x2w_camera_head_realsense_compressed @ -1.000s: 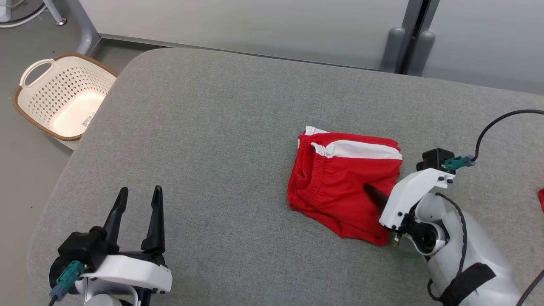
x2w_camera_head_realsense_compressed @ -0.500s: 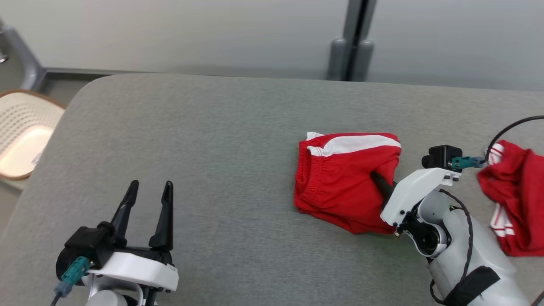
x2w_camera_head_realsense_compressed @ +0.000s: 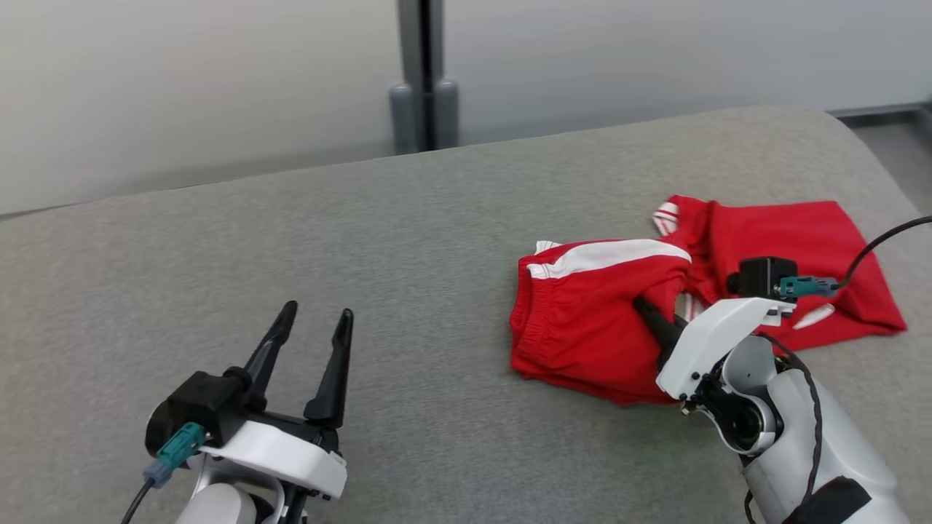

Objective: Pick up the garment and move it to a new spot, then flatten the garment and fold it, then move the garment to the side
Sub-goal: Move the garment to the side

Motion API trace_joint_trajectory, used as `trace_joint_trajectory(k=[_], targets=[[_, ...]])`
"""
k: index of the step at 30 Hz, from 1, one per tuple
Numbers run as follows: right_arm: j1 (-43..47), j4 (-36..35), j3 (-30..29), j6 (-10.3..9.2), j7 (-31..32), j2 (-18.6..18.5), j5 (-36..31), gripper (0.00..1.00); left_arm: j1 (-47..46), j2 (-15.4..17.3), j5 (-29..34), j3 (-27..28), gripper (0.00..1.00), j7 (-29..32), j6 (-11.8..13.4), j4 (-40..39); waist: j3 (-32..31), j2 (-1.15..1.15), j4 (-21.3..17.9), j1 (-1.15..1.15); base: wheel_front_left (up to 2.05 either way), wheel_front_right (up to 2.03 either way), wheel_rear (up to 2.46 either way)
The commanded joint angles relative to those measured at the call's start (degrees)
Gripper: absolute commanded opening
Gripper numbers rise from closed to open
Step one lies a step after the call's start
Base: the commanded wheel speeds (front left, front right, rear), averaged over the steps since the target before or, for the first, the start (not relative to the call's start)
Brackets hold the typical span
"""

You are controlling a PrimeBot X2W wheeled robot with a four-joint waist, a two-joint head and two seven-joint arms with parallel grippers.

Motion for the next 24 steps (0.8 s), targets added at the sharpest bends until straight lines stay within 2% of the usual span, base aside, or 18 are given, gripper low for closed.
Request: trace_joint_trajectory(k=[1, 6, 11, 18, 24], targets=[[0.3, -0.6, -0.2, 0.00, 0.0, -0.3, 0.5, 0.00, -0.7, 0.1, 0.2, -0.1, 1.00, 0.0, -0.3, 0.2, 0.4, 0.00, -2.6, 0.00, 0.00, 0.00, 0.00], [-1.2, -2.6, -0.1, 0.00, 0.7, -1.9, -0.5, 0.00, -2.4, 0.2, 0.6, -1.3, 1.00, 0.5, -1.1, 0.7, 2.8, 0.00, -3.7, 0.00, 0.00, 0.00, 0.00], [-4.7, -5.5, 2.6, 0.00, 3.1, -6.9, -0.7, 0.00, -4.3, 0.5, 1.4, -2.3, 1.00, 1.1, -1.6, 1.0, 6.5, 0.00, -2.6, 0.00, 0.00, 0.00, 0.00], [-10.7, -8.7, 8.7, 0.00, 4.9, -17.8, 0.5, 0.00, -6.7, 0.8, 2.2, -3.4, 1.00, 1.5, -1.9, 1.3, 10.9, 0.00, 0.0, 0.00, 0.00, 0.00, 0.00], [-15.0, -7.9, 14.8, -0.01, 7.5, -27.5, -0.2, 0.00, -8.0, 1.0, 2.5, -3.7, 1.00, 1.2, -1.9, 1.7, 12.8, 0.00, 1.6, 0.00, 0.00, 0.00, 0.00]])
